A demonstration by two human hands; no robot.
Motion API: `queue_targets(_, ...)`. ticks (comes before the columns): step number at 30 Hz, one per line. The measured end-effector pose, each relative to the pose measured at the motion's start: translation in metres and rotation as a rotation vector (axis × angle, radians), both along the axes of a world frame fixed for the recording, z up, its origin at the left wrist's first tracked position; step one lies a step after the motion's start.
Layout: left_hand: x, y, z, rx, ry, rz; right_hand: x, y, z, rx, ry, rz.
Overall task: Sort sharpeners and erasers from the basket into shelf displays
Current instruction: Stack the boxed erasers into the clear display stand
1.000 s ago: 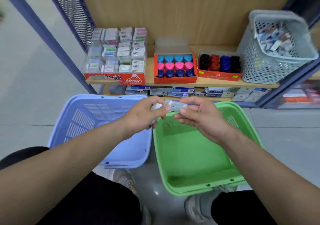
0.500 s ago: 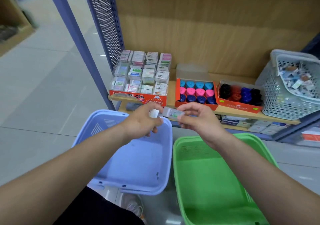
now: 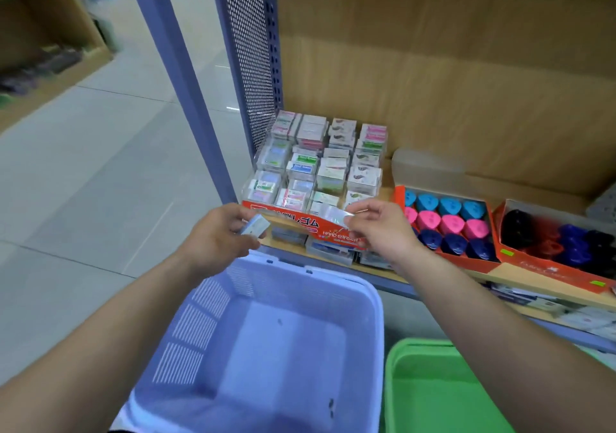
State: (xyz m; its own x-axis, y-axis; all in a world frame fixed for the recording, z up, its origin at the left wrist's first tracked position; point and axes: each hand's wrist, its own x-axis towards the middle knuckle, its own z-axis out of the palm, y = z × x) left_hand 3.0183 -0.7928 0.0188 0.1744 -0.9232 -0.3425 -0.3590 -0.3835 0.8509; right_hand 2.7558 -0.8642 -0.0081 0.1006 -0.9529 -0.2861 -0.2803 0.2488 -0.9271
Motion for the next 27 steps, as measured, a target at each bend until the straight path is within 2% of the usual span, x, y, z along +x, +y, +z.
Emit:
queue_targets(8,0.014,-0.022,-0.020,-0.107,-0.030,0.063,0.083,-0.096,-0.042,-0.146,0.085,-0.092)
queue_targets(17,0.016,-0.031,-0.029,-0.096,0.020,0.125,0.095,-0.112,-0.067,-0.213,0.123,-0.096)
queue_targets(22,0.018,-0.030,-0.030,-0.102,0.044,0.181,0.099,-0.110,-0.066,-0.375,0.306,-0.024)
queue_targets(27,0.019,-0.028,-0.030,-0.117,0.052,0.196,0.103,-0.114,-0.066,-0.402,0.445,-0.044)
